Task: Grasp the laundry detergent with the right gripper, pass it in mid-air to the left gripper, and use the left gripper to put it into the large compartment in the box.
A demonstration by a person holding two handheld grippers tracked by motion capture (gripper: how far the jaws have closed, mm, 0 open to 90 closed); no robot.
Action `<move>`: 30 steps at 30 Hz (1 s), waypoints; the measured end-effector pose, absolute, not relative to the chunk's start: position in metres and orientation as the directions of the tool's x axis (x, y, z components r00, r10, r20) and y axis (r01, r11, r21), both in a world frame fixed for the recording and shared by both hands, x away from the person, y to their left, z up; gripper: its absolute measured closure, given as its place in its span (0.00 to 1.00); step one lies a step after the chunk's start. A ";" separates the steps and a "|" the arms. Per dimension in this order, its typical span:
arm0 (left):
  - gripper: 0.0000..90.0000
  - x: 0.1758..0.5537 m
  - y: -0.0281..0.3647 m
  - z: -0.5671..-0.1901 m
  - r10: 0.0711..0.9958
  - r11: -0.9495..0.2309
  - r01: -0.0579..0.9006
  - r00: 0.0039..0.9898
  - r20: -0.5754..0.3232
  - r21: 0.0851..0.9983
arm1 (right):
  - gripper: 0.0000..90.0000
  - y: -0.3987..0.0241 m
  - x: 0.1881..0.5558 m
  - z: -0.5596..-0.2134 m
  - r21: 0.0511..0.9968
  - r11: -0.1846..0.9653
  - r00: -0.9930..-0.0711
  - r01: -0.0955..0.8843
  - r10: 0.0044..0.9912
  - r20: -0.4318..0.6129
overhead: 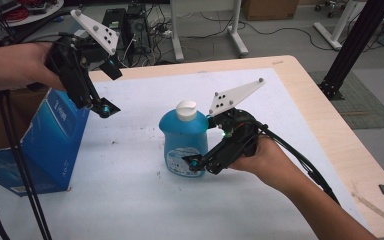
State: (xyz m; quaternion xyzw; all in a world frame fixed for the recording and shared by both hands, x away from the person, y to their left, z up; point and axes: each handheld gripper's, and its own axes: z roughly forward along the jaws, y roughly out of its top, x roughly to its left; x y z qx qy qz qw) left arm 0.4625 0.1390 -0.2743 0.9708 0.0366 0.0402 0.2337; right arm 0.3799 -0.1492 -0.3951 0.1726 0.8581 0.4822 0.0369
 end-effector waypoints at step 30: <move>0.02 0.465 0.139 -0.280 0.093 -0.888 0.067 0.995 0.034 0.454 | 0.31 -0.145 0.381 -0.407 0.878 0.432 -0.957 0.207 0.277 0.089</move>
